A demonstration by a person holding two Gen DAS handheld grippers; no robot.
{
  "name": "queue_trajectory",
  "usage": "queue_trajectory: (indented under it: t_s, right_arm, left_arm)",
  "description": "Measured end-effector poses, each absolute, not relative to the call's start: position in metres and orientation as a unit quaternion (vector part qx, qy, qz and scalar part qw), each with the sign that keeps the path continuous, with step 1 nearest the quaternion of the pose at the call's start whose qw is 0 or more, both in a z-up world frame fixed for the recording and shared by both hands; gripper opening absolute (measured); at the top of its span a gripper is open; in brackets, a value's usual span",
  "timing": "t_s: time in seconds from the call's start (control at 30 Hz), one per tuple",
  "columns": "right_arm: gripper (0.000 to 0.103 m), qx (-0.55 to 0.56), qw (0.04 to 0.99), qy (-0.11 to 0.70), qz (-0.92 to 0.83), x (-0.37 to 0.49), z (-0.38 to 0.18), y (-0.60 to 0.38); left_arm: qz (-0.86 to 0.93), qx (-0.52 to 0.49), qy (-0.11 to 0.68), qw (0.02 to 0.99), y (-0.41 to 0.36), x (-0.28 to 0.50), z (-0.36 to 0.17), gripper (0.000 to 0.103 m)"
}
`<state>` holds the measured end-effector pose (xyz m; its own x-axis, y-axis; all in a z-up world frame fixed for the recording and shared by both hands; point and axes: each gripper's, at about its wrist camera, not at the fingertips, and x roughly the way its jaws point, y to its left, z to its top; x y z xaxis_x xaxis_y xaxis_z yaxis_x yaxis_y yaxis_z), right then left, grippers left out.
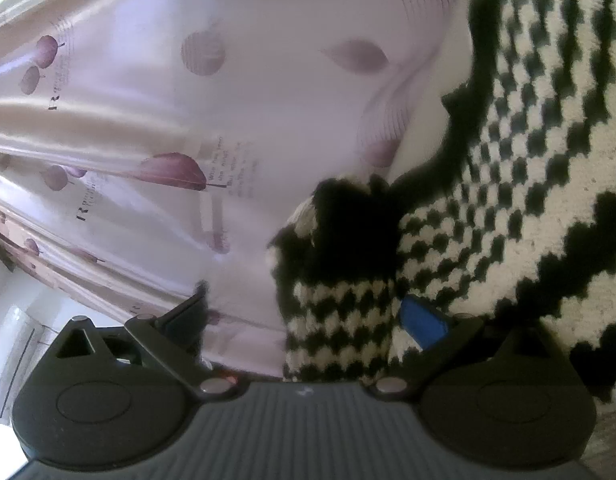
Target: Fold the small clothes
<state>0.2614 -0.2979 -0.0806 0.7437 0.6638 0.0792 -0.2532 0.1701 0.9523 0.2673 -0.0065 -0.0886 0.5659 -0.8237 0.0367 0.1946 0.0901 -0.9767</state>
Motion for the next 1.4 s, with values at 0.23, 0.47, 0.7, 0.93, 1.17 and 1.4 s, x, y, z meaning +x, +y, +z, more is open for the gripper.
queue_trajectory:
  t_s: [0.23,0.47,0.7,0.93,1.17,1.4]
  right_arm:
    - [0.096,0.551,0.762,0.207,0.270,0.270,-0.067,-0.289]
    - [0.046,0.490,0.809,0.244,0.213,0.282,-0.047,-0.269]
    - [0.025,0.414,0.851,0.266,0.185,0.294,-0.033,-0.250]
    - [0.022,0.387,0.864,0.245,0.208,0.293,-0.022,-0.262]
    - [0.020,0.353,0.883,0.219,0.218,0.302,0.009,-0.291]
    - [0.020,0.324,0.907,0.203,0.176,0.292,0.024,-0.371]
  left_arm:
    - [-0.380,-0.602,0.256,0.654,-0.002,0.255,-0.099,0.066]
    - [-0.380,-0.606,0.255,0.650,-0.007,0.243,-0.103,0.066]
    - [-0.380,-0.616,0.275,0.633,0.003,0.233,-0.097,0.076]
    - [-0.316,-0.479,0.226,0.787,0.064,0.195,-0.052,0.103]
    - [-0.233,-0.445,0.273,0.821,0.075,0.201,-0.095,0.102]
    - [-0.290,-0.394,0.258,0.833,0.039,0.204,-0.095,0.102]
